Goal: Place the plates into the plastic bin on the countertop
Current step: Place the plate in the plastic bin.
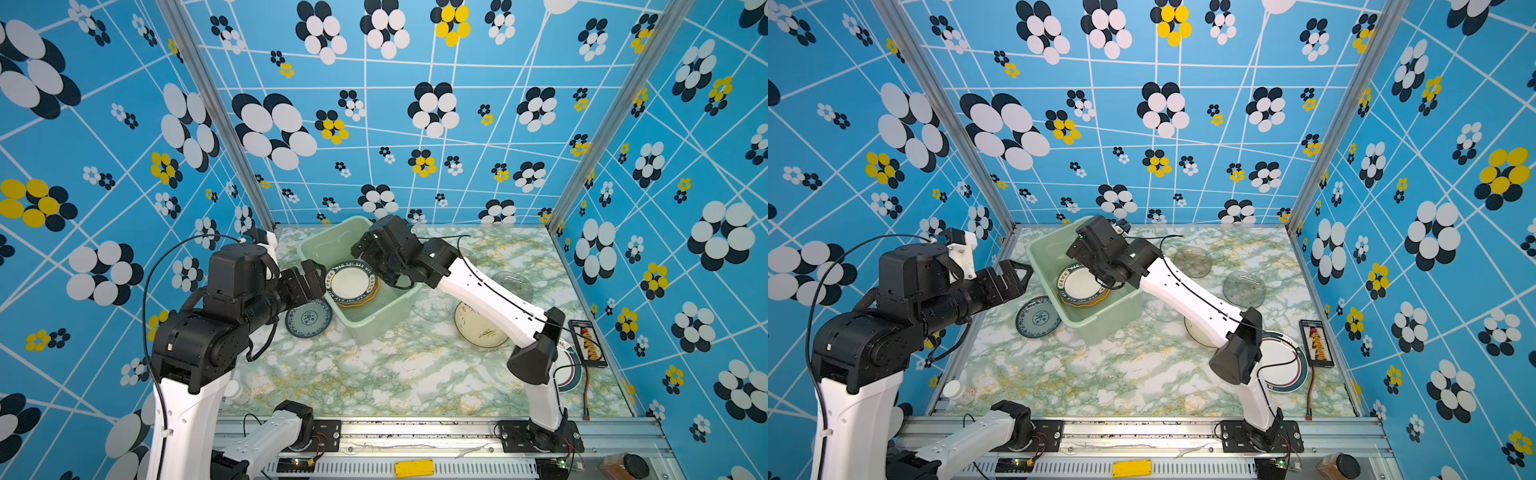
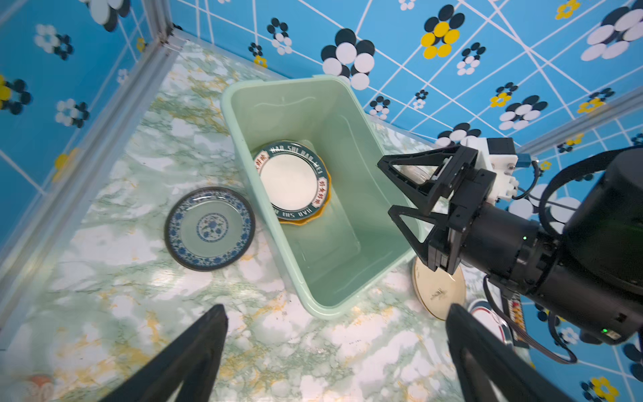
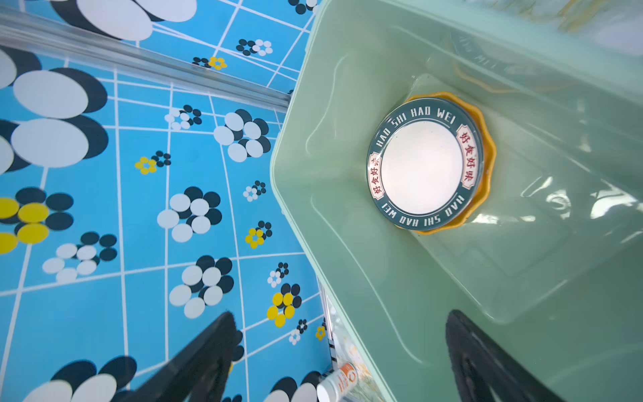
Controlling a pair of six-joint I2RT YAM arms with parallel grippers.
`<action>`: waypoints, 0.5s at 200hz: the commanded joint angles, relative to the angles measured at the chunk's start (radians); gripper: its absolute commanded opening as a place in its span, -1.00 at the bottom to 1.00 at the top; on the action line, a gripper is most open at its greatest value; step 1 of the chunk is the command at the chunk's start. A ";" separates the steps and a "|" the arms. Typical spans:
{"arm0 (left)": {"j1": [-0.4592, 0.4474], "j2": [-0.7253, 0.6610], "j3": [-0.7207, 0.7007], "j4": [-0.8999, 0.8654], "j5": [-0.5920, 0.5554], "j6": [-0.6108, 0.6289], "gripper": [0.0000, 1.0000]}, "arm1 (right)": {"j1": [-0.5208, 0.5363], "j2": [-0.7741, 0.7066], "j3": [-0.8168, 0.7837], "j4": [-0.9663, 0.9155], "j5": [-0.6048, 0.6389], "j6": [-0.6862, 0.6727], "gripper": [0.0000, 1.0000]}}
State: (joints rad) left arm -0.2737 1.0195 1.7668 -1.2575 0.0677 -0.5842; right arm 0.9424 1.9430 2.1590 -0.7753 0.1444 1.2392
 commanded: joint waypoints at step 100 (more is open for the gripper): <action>-0.685 0.066 -0.332 0.510 -0.027 -0.481 1.00 | -0.380 -0.954 -0.761 0.099 -0.053 -0.203 0.65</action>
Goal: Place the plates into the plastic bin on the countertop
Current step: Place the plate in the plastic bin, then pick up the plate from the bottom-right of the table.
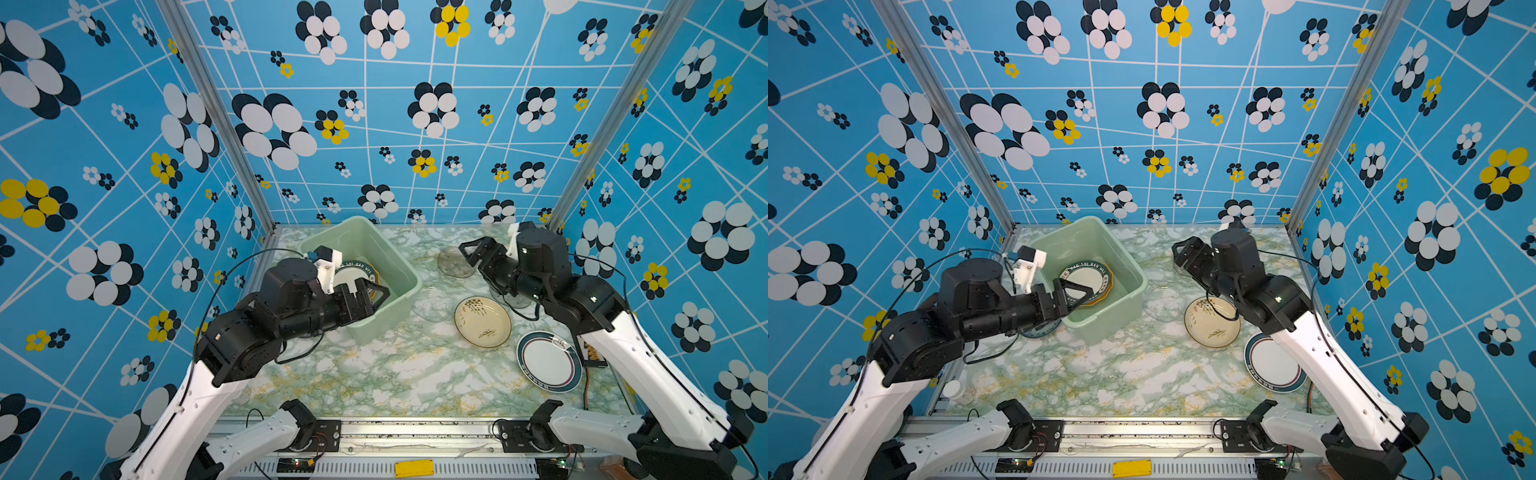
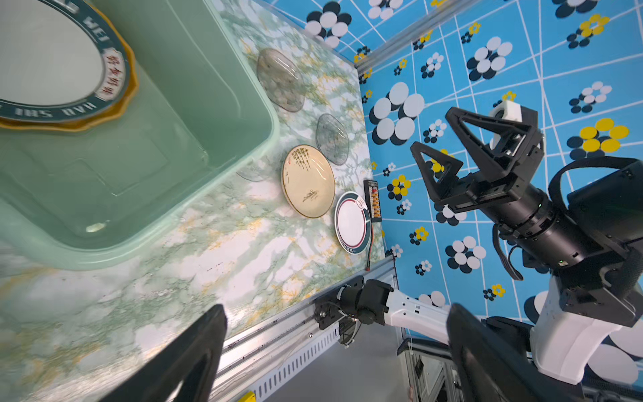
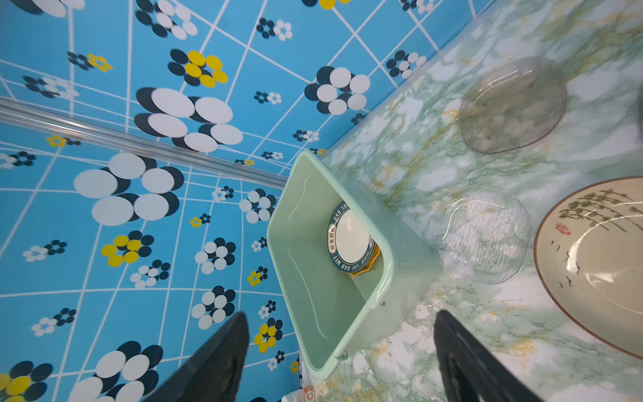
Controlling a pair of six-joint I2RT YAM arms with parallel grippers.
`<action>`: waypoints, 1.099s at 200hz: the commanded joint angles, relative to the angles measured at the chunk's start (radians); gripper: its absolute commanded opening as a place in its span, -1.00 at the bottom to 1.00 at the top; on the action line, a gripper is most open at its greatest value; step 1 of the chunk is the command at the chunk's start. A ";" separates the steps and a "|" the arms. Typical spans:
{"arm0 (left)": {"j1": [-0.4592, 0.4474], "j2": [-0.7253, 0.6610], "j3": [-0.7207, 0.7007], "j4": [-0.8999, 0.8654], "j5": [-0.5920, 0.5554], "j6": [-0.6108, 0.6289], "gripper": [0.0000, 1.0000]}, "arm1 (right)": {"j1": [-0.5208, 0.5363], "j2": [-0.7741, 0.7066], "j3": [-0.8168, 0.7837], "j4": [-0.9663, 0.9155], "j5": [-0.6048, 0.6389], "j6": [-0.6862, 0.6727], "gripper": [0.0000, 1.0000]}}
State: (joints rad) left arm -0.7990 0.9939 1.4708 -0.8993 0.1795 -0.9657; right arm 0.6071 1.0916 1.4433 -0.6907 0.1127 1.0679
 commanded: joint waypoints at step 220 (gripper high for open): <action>-0.490 1.175 0.270 0.678 0.043 -0.272 0.78 | -0.061 -0.569 -0.048 -0.689 0.360 0.093 0.99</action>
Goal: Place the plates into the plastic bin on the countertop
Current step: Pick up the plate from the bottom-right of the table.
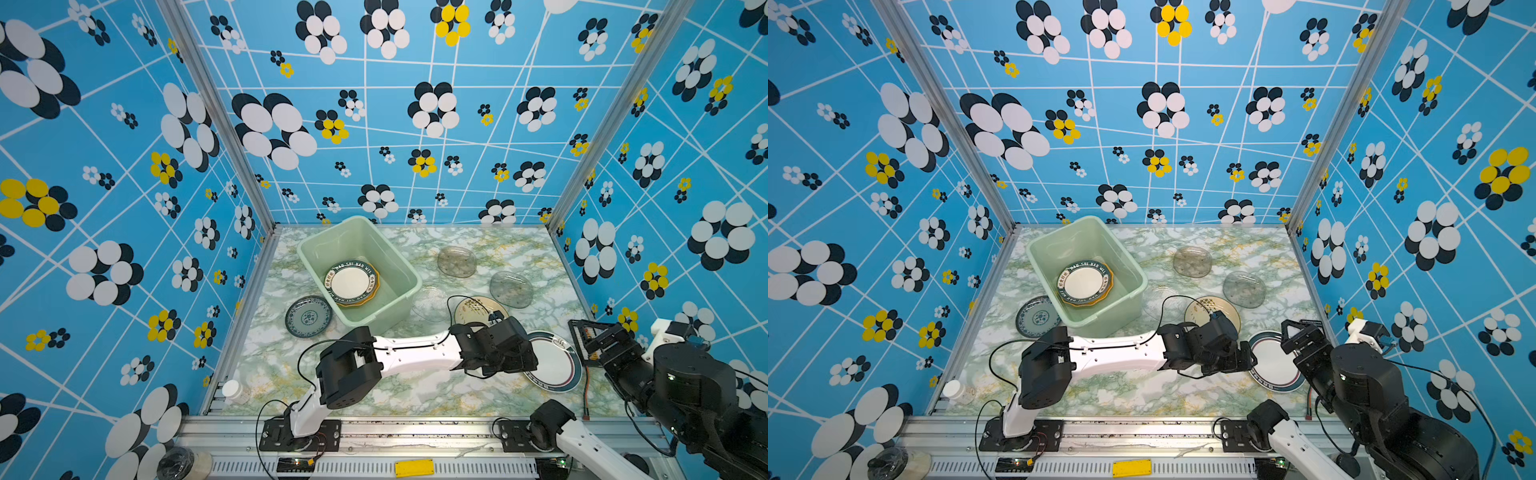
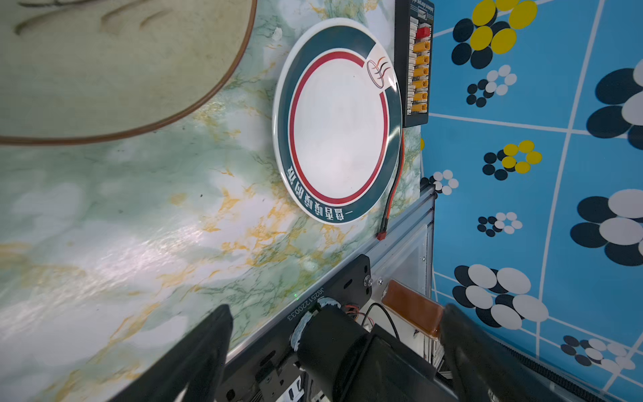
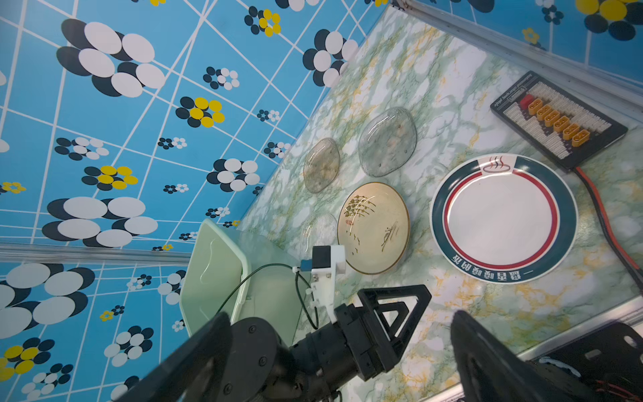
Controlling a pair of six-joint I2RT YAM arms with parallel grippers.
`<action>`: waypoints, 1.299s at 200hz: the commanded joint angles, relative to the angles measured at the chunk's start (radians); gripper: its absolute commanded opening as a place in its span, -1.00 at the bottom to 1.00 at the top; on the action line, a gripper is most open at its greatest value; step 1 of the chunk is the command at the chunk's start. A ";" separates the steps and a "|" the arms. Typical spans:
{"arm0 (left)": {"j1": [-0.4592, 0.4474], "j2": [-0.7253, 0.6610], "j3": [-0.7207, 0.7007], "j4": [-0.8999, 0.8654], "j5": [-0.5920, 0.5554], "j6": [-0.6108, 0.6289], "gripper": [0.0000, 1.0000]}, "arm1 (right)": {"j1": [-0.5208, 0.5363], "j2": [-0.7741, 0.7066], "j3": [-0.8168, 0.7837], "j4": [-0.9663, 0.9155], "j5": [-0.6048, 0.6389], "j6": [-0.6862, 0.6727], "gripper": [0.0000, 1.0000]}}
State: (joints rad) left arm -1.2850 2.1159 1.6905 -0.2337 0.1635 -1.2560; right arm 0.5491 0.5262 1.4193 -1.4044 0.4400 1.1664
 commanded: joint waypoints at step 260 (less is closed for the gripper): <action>0.006 0.386 0.348 -0.175 -0.105 -0.006 -0.11 | -0.003 -0.018 -0.149 0.153 -0.039 0.076 0.99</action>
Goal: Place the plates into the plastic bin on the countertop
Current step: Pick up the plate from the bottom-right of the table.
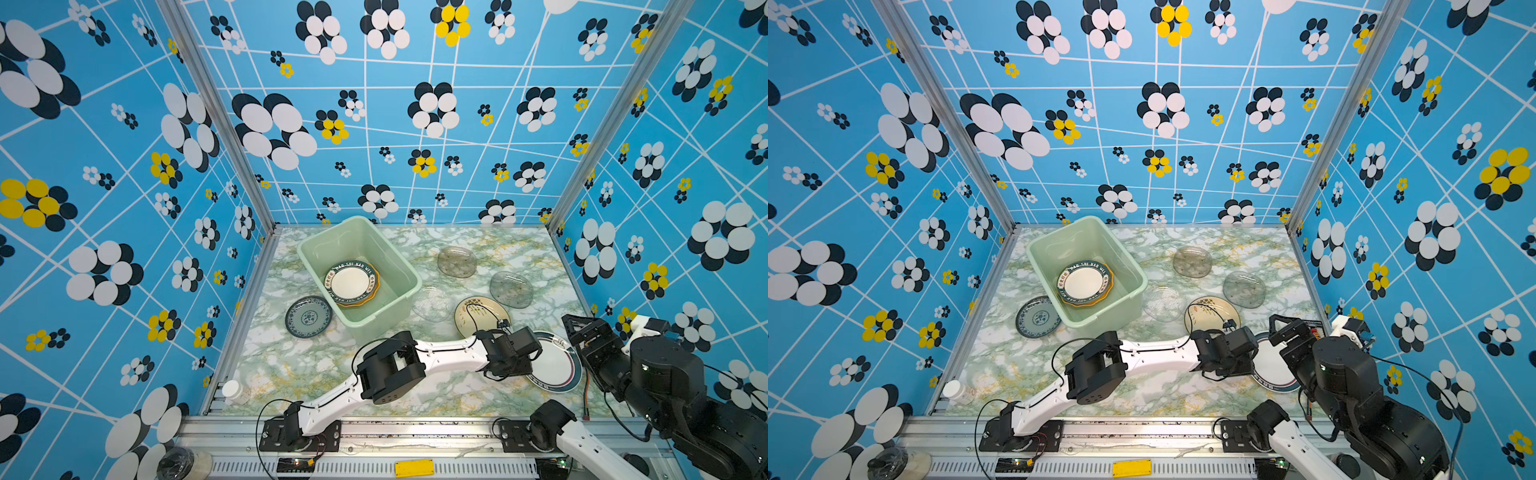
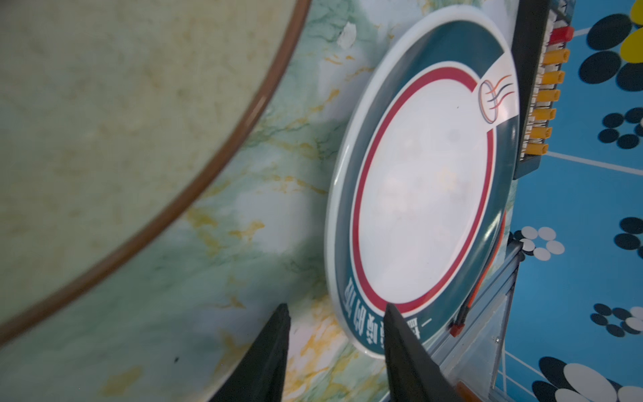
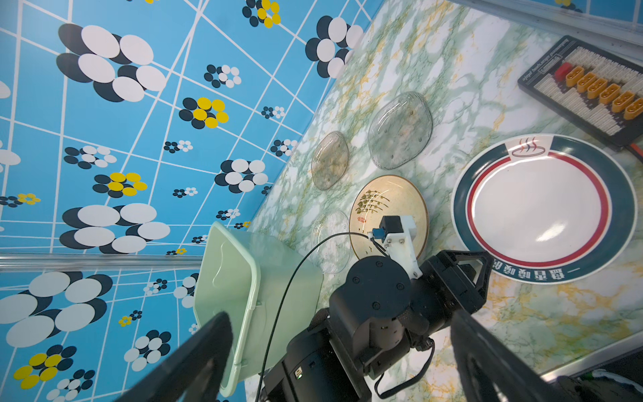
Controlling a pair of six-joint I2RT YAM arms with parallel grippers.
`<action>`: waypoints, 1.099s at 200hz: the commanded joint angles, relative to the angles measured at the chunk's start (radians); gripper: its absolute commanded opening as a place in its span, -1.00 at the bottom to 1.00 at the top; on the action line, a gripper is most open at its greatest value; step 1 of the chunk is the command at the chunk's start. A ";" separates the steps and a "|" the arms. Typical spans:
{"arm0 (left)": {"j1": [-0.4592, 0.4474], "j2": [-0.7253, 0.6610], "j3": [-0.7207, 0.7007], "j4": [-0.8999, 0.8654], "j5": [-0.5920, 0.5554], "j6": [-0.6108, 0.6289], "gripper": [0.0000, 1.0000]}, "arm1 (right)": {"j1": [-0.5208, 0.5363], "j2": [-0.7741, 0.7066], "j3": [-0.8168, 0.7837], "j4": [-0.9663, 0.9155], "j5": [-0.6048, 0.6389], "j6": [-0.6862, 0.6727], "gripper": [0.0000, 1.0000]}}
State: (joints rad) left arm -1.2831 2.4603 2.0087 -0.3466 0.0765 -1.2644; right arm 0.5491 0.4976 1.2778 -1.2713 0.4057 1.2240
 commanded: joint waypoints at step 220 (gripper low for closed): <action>0.016 -0.034 -0.059 -0.098 -0.099 0.003 -0.92 | -0.003 -0.004 -0.050 0.039 -0.008 0.059 0.99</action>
State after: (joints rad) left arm -1.2694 2.4565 1.9942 -0.3466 0.0265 -1.2907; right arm 0.5491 0.4973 1.2366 -1.2438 0.4053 1.2724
